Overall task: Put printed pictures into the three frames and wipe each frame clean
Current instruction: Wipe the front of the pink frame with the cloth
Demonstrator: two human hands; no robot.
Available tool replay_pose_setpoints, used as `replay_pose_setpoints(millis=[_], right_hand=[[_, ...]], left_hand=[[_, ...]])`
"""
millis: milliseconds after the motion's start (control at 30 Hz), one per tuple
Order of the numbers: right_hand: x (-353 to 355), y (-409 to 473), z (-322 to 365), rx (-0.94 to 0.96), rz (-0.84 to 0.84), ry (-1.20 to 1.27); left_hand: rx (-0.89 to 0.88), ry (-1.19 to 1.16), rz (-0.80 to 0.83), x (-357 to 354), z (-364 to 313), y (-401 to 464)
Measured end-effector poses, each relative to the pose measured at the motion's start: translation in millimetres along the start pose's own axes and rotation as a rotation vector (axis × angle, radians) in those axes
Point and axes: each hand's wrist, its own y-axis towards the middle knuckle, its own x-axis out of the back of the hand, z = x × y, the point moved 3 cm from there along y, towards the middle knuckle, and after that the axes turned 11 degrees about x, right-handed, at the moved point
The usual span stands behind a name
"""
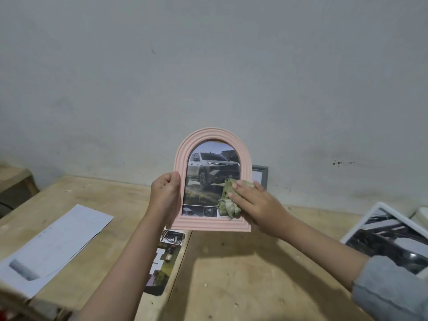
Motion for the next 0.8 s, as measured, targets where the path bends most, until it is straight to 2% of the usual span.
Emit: replay_pose_setpoints(millis=[200,300,367,433,467,533,633,667,800], right_hand=[[-3,-9,31,-0.123,0.032,0.387],[12,3,30,-0.369,0.105,0.679],[25,13,24,-0.494,0.213,0.859],[39,26,16,-0.504,0.266,0.975],[46,33,11,-0.504,0.237,0.988],[61,47,-2,-0.492,0.098,0.885],[76,68,-25,-0.373,-0.142,0.560],[76,73,-32,-0.327,-0.172,0.469],[59,80,-41,-0.167,-0.004,0.189]], left_hand=[[-0.012,0.021,-0.086,3,-4,-1],[-0.002,0.055,-0.096,6,-1,-3],[0.007,0.071,-0.072,8,4,-4],[0.012,0.088,-0.062,7,5,-6],[0.015,0.084,-0.055,7,6,-8],[0.041,0.065,-0.020,4,7,-10],[0.059,0.072,0.073,0,8,-17],[0.053,0.062,0.100,-1,7,-20],[0.058,-0.019,0.141,-3,4,-26]])
